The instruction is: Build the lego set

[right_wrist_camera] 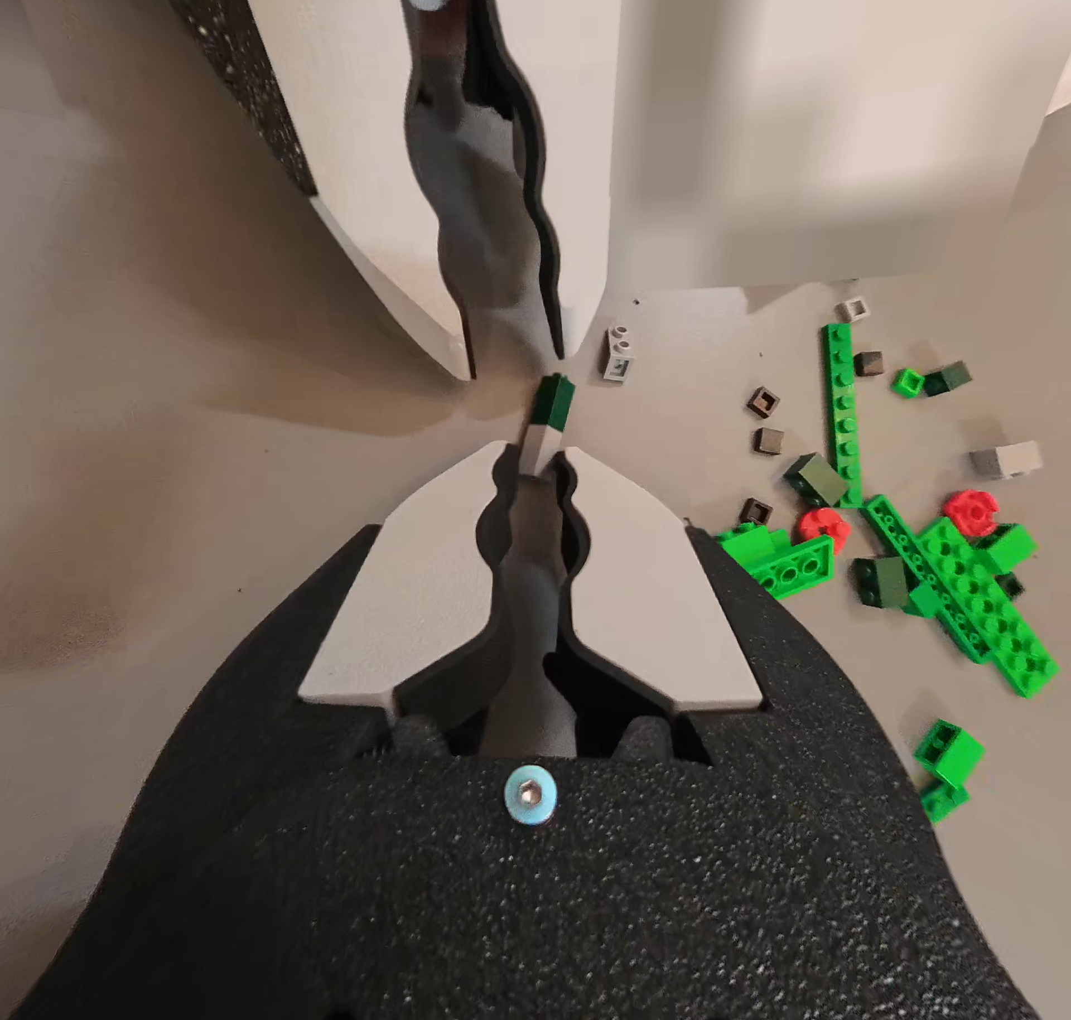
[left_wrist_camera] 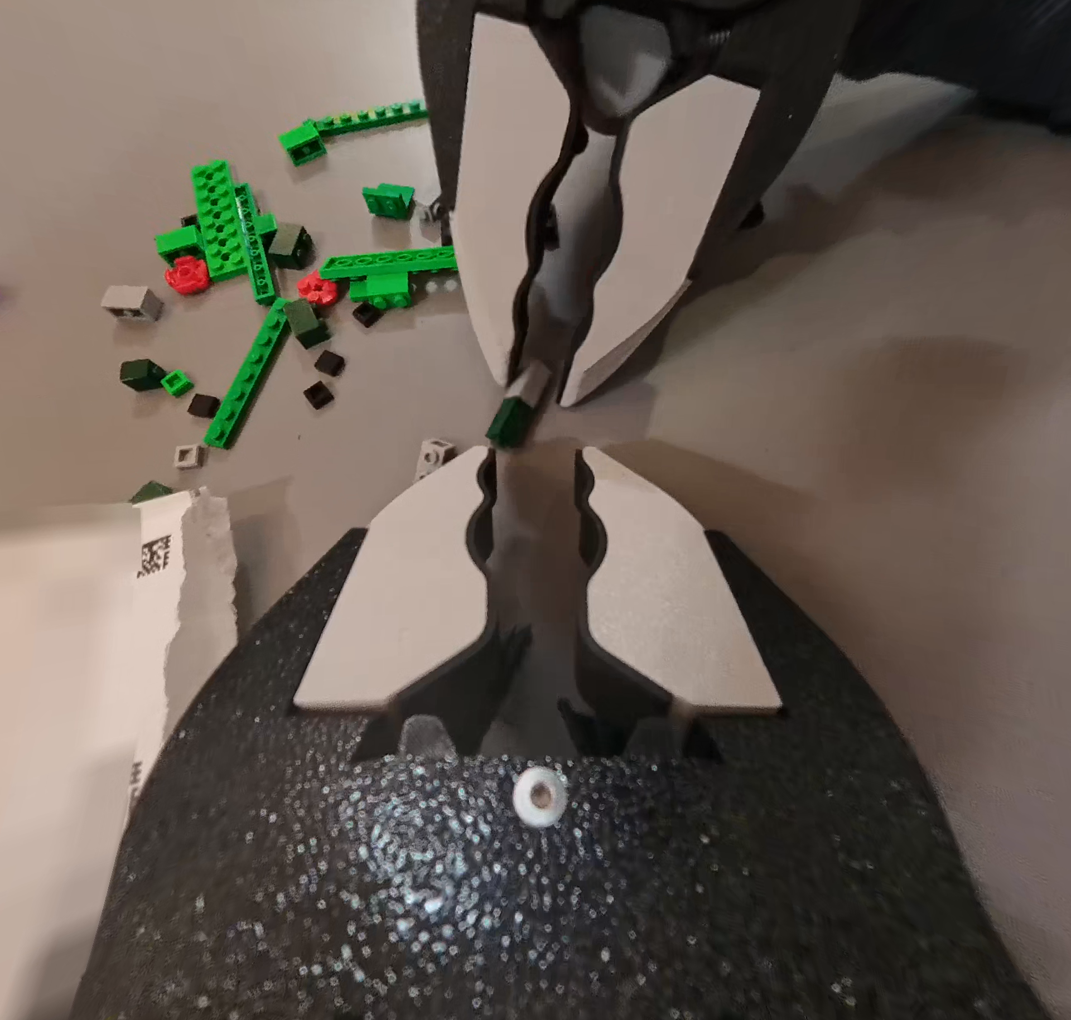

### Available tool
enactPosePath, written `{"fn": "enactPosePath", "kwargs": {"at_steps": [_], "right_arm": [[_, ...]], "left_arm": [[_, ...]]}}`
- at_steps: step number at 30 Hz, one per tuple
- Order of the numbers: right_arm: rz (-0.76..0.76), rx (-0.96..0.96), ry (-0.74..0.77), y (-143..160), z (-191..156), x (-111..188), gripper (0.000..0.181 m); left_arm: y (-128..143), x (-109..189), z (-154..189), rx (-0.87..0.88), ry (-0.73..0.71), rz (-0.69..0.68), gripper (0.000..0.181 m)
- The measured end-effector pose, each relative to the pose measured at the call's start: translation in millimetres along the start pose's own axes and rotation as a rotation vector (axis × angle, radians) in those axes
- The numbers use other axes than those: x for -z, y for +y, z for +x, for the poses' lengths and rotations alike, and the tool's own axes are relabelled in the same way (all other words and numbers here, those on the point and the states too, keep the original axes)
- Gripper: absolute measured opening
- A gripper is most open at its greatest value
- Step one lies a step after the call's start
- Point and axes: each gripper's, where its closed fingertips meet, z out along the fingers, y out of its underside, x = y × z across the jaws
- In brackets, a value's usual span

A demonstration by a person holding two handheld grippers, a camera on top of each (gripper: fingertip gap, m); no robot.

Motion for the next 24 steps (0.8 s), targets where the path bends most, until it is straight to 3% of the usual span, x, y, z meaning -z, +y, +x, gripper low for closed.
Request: {"fn": "enactPosePath", "kwargs": {"at_steps": [7, 16, 24], "right_arm": [[0.047, 0.106, 0.061, -10.1, -5.2, 2.1, 0.011], [0.086, 0.401, 0.205, -26.2, -13.9, 11.1, 0.01], [-0.098, 0.854, 0.371, -21.9, -19.3, 2.0, 0.01]], "left_arm": [[-6.6, 1.2, -4.7, -0.117, -0.097, 0.024, 0.022], [-5.4, 3.4, 6.5, -0.164, -0.04, 0.028, 0.012], [9.0, 1.0, 14.9, -0.281, 0.0, -0.064, 0.011]]}}
